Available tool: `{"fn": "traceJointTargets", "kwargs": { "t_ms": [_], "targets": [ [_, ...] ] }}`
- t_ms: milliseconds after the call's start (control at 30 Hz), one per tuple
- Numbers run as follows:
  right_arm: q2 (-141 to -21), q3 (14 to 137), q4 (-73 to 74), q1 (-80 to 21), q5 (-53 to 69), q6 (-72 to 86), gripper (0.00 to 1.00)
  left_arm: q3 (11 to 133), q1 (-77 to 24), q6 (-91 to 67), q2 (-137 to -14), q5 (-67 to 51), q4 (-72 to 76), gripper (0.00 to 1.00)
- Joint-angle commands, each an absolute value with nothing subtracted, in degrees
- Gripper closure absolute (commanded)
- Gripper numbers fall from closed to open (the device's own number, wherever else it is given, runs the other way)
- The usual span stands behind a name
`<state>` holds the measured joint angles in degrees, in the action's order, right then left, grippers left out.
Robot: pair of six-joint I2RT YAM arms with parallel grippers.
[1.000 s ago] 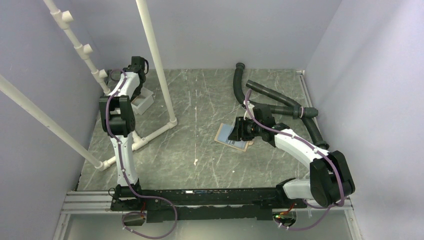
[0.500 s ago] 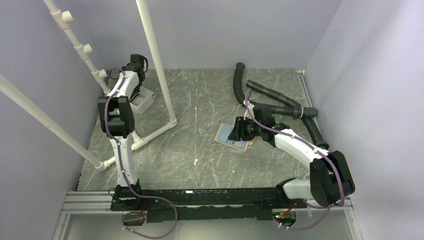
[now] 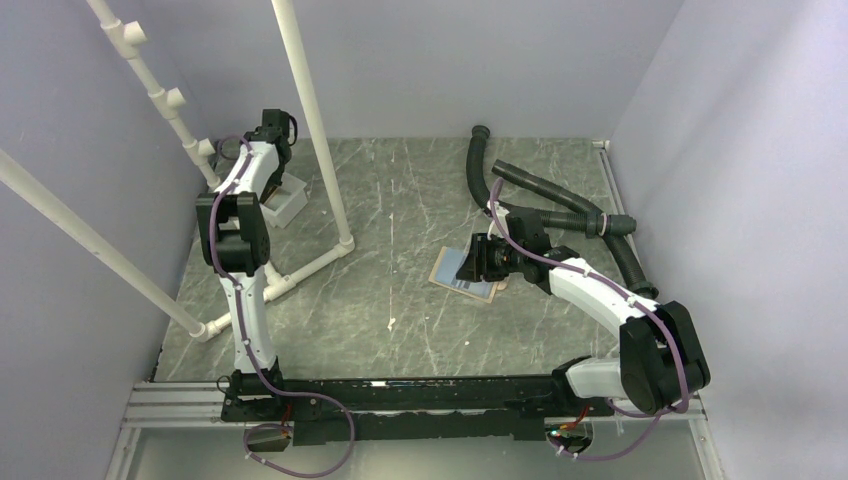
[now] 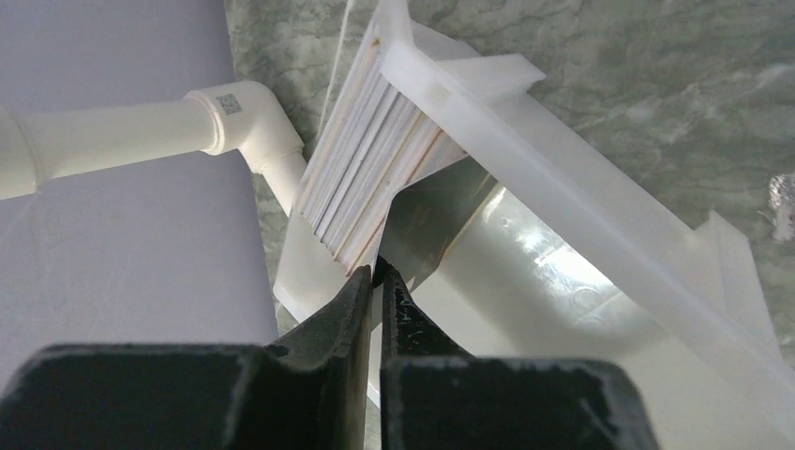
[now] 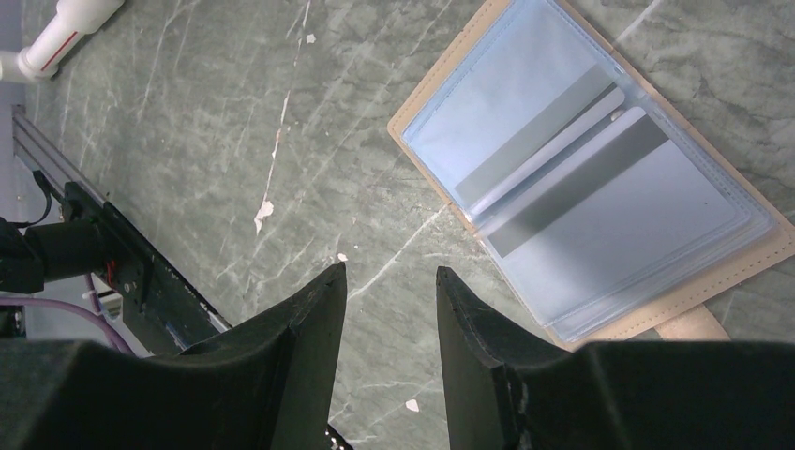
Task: Put the credit cards into the card holder
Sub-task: Pick up the credit card from the storage box.
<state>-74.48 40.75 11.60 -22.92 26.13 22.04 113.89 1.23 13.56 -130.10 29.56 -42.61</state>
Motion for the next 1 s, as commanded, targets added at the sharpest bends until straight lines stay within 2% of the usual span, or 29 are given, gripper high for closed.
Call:
{"fn": "traceJointTargets", "kwargs": {
  "t_ms": [0, 100, 367, 500, 667, 833, 967],
  "targets": [
    [-73.52, 41.59, 9.58, -23.11, 27.33, 21.62, 0.57, 117.28, 0.78, 11.06, -126.26, 28.49, -45.5, 0.93],
    [-73.75, 41.79, 9.65, -23.12, 27.34, 21.62, 0.57, 119.07, 0.55, 6.88, -125.33, 26.34, -50.29, 1.0],
    [-73.93, 42.28, 10.54, -23.12, 26.75, 21.72, 0.58, 114.01, 0.54, -4.99, -113.91, 22.99, -55.87, 1.0],
    [-73.84, 42.68, 11.78, -22.98, 25.32, 21.37, 0.58, 107.71, 0.57, -11.19, -102.77, 21.86, -58.48, 1.0],
    [-74.27, 43.01, 12.75, -22.85, 24.45, 20.97, 0.57, 92.32, 0.62, -16.34, -83.59, 15.99, -58.67, 1.0],
    [-76.16, 43.79, 14.17, -22.79, 22.7, 20.22, 0.57, 82.43, 0.64, -17.39, -69.12, -4.9, -62.87, 1.0],
    [-78.49, 44.4, 15.96, -22.64, 19.83, 21.08, 0.58, 72.35, 0.43, -14.09, -59.71, -37.65, -56.52, 1.0]
  ]
}}
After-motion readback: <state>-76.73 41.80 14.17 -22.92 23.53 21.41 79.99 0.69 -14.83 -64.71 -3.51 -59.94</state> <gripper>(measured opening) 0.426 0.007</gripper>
